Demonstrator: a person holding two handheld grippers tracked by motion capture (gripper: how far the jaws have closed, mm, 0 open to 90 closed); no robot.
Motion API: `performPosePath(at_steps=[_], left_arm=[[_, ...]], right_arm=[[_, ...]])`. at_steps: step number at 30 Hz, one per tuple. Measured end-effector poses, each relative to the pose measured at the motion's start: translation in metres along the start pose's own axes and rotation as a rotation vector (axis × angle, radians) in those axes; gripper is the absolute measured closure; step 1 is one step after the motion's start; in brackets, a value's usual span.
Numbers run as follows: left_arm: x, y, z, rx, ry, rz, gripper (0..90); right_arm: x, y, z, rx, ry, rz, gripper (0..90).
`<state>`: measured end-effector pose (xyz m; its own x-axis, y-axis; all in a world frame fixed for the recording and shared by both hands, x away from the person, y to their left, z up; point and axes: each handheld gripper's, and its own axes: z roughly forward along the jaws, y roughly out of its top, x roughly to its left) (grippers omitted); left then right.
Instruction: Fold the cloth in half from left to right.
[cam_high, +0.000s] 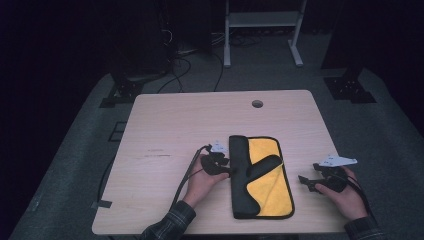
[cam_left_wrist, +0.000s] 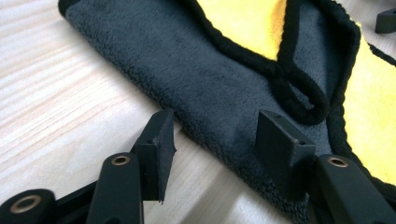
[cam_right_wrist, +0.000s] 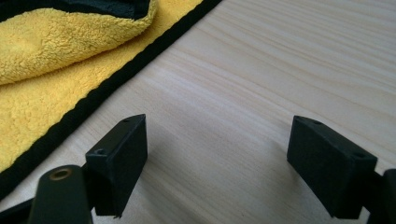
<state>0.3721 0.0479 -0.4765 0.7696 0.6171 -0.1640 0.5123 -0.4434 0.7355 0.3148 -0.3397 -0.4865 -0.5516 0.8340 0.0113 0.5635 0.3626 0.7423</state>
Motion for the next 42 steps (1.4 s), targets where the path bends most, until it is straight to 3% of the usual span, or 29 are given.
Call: performPosePath(at_steps=[4, 6, 9, 11, 15, 20, 31, 42], left_arm=[[-0.005, -0.002, 0.001, -0.004, 0.02, 0.032, 49.4], [-0.009, -0.004, 0.0, -0.007, 0.032, 0.052, 59.7], [-0.012, -0.006, 0.001, -0.021, 0.011, 0.028, 77.4], [-0.012, -0.007, 0.002, -0.029, -0.002, 0.003, 84.3], [-0.008, -0.007, -0.001, -0.012, -0.022, -0.005, 85.8], [0.003, -0.012, -0.01, -0.001, -0.057, -0.044, 85.9], [0.022, -0.027, -0.038, 0.017, -0.035, -0.044, 85.8], [0.047, -0.041, -0.063, 0.009, 0.0, -0.08, 85.8]], right_arm=[[0.0, 0.0, 0.0, 0.0, 0.0, 0.001, 19.1], [0.0, 0.0, 0.0, 0.001, 0.0, 0.002, 19.1], [0.0, 0.0, 0.0, 0.001, 0.0, 0.002, 19.1], [0.0, 0.0, 0.0, 0.001, 0.0, 0.002, 19.1], [0.0, 0.0, 0.0, 0.001, 0.0, 0.002, 19.1], [0.0, 0.0, 0.0, -0.001, 0.001, 0.0, 19.1], [0.0, -0.001, -0.001, -0.002, -0.001, 0.0, 19.1], [0.0, -0.001, -0.001, -0.001, -0.002, 0.0, 18.9]])
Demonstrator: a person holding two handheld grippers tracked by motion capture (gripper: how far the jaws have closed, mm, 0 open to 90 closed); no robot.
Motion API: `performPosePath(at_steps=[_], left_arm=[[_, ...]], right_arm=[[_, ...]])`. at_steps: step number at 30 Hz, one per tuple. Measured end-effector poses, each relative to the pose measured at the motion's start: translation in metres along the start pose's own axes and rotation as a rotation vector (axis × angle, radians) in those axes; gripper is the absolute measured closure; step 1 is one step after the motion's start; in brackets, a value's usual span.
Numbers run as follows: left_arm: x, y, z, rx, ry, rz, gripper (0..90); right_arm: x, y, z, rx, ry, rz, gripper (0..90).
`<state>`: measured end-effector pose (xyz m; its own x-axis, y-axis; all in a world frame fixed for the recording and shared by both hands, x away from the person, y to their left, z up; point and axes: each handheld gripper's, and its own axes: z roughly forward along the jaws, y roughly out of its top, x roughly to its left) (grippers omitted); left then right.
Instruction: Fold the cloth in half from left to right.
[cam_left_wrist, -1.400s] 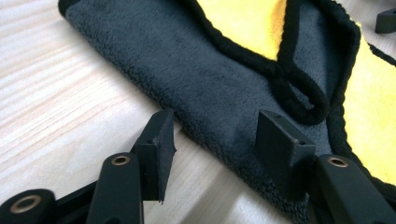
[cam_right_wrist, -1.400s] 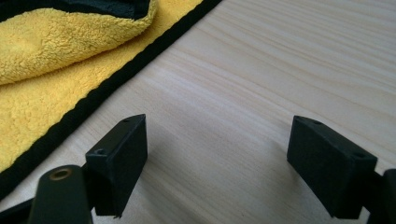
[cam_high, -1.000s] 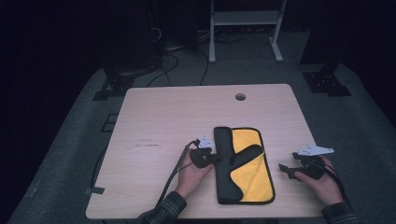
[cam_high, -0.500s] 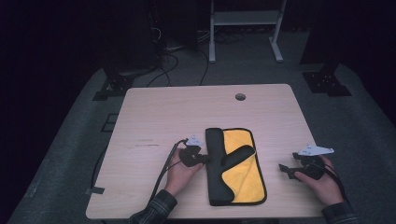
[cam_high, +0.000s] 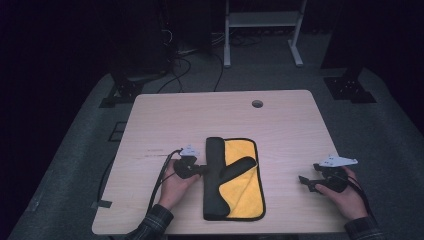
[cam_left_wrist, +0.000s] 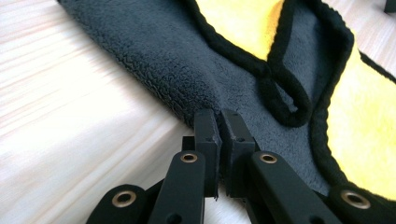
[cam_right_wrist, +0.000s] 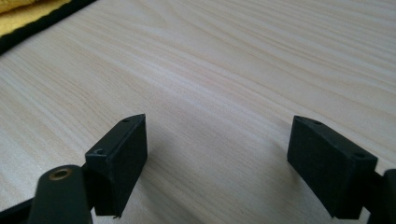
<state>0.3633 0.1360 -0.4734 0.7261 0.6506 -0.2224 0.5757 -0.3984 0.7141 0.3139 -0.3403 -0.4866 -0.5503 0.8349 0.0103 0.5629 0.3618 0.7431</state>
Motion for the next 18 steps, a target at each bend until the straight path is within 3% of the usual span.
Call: performPosePath(at_steps=[5, 10, 13, 14, 18], left_arm=[[0.009, -0.002, -0.005, 0.001, 0.018, -0.003, 85.7], [0.009, -0.003, -0.005, -0.003, 0.03, 0.014, 82.2], [0.01, -0.004, -0.008, -0.005, 0.037, 0.025, 68.2], [0.01, -0.005, -0.011, -0.013, 0.052, 0.031, 57.8], [0.011, -0.012, -0.025, -0.043, 0.085, 0.046, 47.8]], right_arm=[[0.0, 0.0, 0.0, 0.003, 0.007, -0.005, 17.9], [0.0, 0.0, 0.0, 0.003, 0.007, -0.005, 17.8], [0.0, 0.0, 0.0, 0.004, 0.008, -0.006, 18.0], [0.0, 0.0, 0.0, -0.002, 0.013, -0.013, 22.0], [0.0, 0.0, -0.002, -0.01, 0.02, -0.017, 28.5]])
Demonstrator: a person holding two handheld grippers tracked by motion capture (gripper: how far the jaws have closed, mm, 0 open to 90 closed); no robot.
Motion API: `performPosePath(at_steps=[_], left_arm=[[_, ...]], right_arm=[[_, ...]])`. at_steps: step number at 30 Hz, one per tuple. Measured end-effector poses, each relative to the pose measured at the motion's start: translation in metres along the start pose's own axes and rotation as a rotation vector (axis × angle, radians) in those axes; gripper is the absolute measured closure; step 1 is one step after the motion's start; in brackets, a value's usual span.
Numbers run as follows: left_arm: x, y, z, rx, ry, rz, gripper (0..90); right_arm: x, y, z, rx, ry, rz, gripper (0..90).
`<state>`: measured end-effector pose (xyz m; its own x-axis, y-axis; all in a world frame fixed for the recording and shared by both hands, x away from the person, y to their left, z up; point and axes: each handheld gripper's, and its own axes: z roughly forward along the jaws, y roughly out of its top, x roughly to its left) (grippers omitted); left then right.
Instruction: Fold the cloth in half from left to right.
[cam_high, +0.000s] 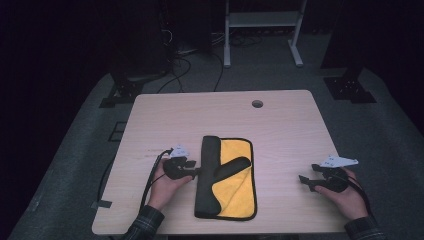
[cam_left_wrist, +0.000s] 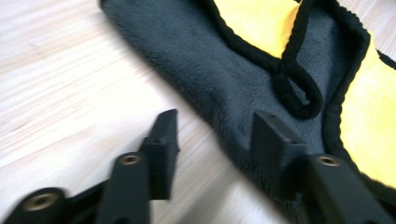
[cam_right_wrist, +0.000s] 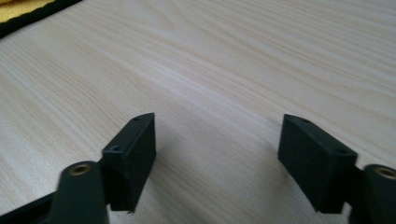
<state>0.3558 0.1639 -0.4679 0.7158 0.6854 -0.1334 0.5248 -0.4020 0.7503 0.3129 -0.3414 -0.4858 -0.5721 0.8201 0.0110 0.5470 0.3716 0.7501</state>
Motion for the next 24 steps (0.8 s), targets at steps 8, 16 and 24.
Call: performPosePath(at_steps=[8, 16, 24], left_arm=[[0.01, -0.023, -0.027, 0.016, 0.077, 0.027, 29.6], [0.013, -0.042, -0.039, 0.053, 0.123, 0.015, 18.6], [0.012, -0.051, -0.039, 0.049, 0.149, 0.069, 7.3]], right_arm=[[0.002, 0.006, -0.002, -0.009, 0.02, -0.01, 38.8], [0.01, 0.019, 0.002, -0.028, 0.058, -0.005, 42.0], [0.02, 0.048, 0.008, -0.068, 0.094, -0.034, 43.0]])
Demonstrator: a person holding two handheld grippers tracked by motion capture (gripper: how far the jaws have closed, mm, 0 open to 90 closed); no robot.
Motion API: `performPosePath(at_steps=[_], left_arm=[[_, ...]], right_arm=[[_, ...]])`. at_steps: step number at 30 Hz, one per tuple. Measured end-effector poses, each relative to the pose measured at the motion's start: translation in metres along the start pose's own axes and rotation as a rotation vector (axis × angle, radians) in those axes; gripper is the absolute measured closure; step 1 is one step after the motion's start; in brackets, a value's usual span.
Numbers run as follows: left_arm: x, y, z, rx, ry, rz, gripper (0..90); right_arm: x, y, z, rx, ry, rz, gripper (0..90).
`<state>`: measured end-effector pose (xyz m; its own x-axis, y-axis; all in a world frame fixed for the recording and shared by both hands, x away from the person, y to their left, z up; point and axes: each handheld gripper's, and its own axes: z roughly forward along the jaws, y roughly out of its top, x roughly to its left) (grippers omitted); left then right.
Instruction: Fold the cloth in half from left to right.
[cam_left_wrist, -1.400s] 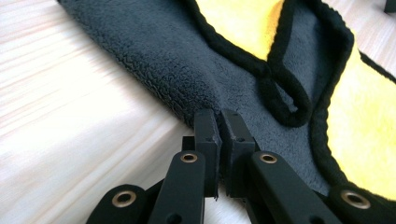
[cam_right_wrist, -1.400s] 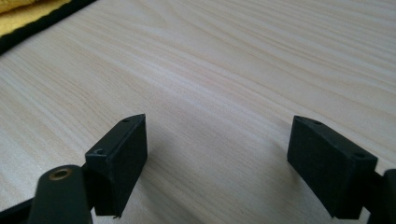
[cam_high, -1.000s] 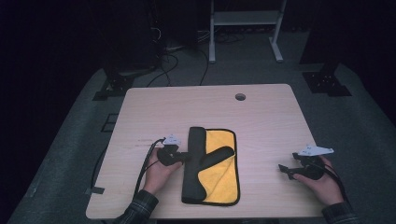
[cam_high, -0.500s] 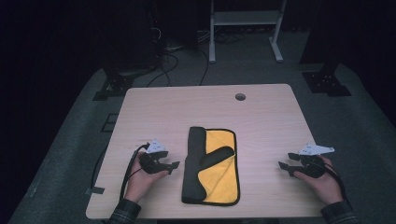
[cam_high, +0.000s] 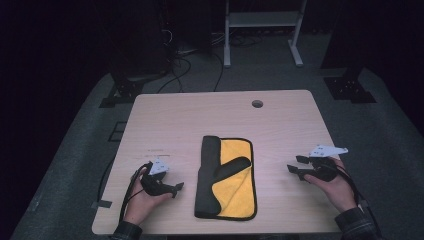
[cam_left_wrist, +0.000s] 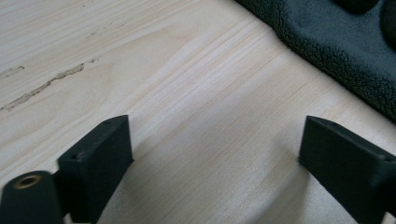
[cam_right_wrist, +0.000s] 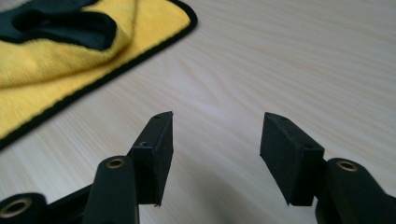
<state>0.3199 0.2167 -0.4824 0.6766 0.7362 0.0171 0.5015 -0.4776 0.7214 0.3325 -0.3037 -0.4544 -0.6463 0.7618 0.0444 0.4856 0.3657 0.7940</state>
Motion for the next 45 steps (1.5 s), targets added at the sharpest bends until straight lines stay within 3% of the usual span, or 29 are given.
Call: performPosePath(at_steps=[6, 26, 39, 45], left_arm=[[-0.001, 0.001, 0.003, 0.009, -0.008, 0.006, 0.0], [0.0, 0.002, 0.005, 0.009, -0.009, 0.005, 0.0], [0.001, 0.004, 0.006, 0.007, -0.005, 0.0, 0.0], [0.001, 0.004, 0.006, 0.006, -0.004, -0.002, 0.0]], right_arm=[[0.011, 0.022, 0.013, -0.011, 0.042, -0.034, 43.0], [0.058, 0.066, 0.063, 0.007, 0.157, -0.148, 42.8], [0.096, 0.1, 0.099, -0.012, 0.284, -0.207, 44.2], [0.11, 0.102, 0.12, 0.012, 0.321, -0.234, 44.7]])
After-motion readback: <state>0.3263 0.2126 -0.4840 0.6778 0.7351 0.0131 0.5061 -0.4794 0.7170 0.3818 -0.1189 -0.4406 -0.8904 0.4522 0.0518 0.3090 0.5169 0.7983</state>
